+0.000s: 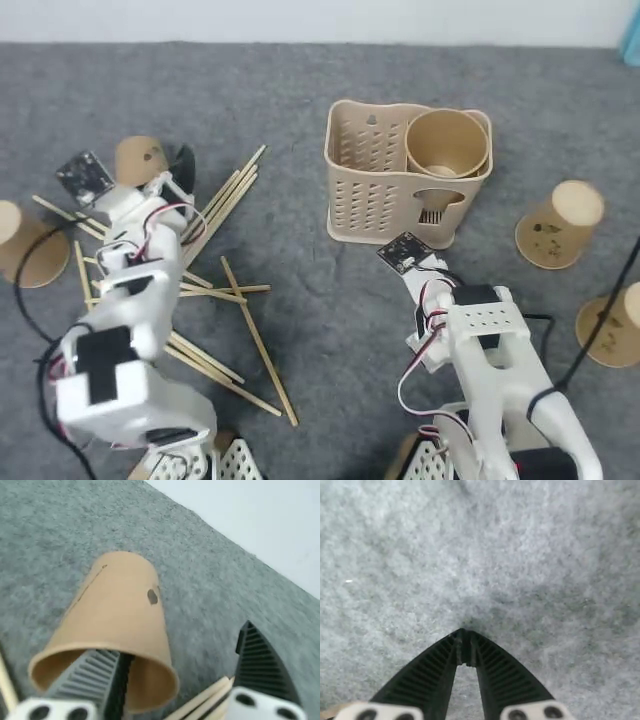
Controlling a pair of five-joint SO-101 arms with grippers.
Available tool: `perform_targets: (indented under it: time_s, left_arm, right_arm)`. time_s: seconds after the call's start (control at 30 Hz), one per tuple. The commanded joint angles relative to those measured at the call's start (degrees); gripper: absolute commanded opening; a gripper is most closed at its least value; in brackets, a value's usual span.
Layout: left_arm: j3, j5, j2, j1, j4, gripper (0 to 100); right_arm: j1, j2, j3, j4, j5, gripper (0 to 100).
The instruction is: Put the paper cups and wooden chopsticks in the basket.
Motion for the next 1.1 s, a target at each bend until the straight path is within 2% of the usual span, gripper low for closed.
perform_targets:
  time_s: [0.0, 0.13, 0.2, 0.3, 0.57, 0.63, 0.77, 0.9, 1.0, 1.07]
  left_arm:
    - [-4.0, 0.5, 0.6, 0.5, 0.2, 30]
    - [-5.6, 0.5, 0.7, 0.3, 0.2, 26]
    - [-6.7, 0.5, 0.8, 0.2, 0.3, 19]
    - [-8.0, 0.3, 0.7, 0.1, 0.3, 1]
    - [-9.5, 0.3, 0.6, -1.0, 0.6, 1]
    - [-11.0, 0.3, 0.4, -1.7, 3.6, 1]
    - [-16.6, 0.3, -3.8, -3.3, 20.9, 1]
    - [-25.6, -0.9, -11.5, -3.7, 47.8, 1]
    - [-34.1, -9.8, -16.1, -3.4, 65.3, 1]
    - [-39.2, -16.6, -17.8, -3.3, 73.8, 1]
  right_arm:
    - [0.1, -2.8, -0.4, -0.9, -0.7, 2.1]
    - [0.1, -2.8, -0.4, -0.9, -0.7, 2.1]
    - [0.1, -2.8, -0.4, -0.9, -0.7, 2.1]
    - [0.1, -2.8, -0.4, -0.9, -0.7, 2.1]
    - [0.1, -2.8, -0.4, -0.9, -0.7, 2.1]
    - [0.1, -2.8, -0.5, -0.9, -0.7, 2.1]
    - [0.1, -2.8, -0.5, -0.9, -0.6, 2.1]
    - [0.1, -2.8, -0.6, -1.0, -0.5, 2.1]
    - [0.1, -2.8, -0.6, -1.0, -0.5, 2.1]
    - [0.2, -2.8, -0.6, -1.0, -0.6, 2.1]
